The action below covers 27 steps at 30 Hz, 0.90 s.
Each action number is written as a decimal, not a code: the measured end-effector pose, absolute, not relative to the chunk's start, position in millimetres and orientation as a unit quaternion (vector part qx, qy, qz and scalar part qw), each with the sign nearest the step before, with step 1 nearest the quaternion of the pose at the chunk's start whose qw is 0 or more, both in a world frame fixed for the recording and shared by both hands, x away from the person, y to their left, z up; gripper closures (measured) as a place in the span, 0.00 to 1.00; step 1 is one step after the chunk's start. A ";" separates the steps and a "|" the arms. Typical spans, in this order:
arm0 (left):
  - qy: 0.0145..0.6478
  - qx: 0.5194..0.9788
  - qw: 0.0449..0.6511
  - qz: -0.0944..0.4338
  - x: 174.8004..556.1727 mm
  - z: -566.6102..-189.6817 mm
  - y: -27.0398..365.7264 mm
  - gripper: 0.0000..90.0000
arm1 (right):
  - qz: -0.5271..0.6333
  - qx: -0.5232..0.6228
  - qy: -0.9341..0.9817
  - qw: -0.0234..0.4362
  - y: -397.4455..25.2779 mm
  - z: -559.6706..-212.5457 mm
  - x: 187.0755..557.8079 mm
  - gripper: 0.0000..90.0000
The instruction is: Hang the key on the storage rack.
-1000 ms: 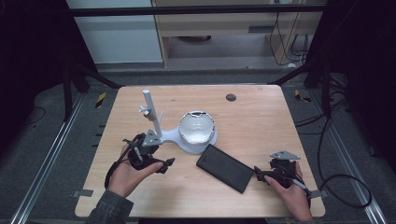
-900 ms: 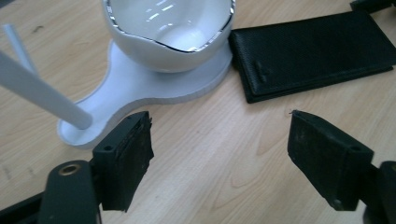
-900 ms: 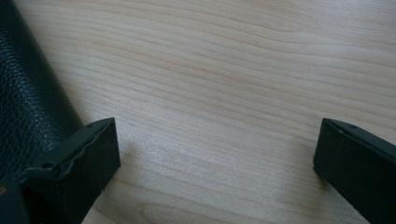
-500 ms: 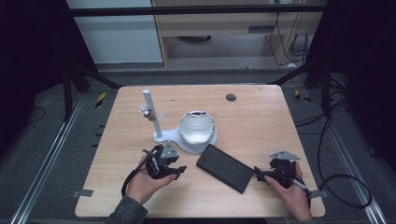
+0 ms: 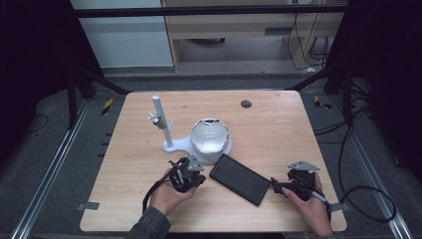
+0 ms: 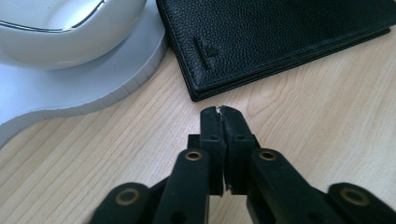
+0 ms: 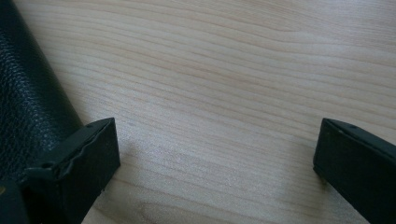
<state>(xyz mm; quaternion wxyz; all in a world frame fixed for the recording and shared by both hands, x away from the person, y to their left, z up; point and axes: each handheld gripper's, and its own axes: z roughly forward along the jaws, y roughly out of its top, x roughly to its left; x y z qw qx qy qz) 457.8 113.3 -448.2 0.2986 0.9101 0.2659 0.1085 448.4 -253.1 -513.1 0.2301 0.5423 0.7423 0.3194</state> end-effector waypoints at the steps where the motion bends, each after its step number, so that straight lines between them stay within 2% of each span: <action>1: 0.266 0.911 0.297 0.107 458.9 -449.4 112.3 1.00 | 0.319 0.542 0.742 0.230 -253.1 -513.1 448.4 0.01; 27: 0.269 0.921 0.262 0.107 480.7 -466.7 98.9 1.00 | 0.320 0.542 0.743 0.230 -253.3 -513.1 448.6 0.01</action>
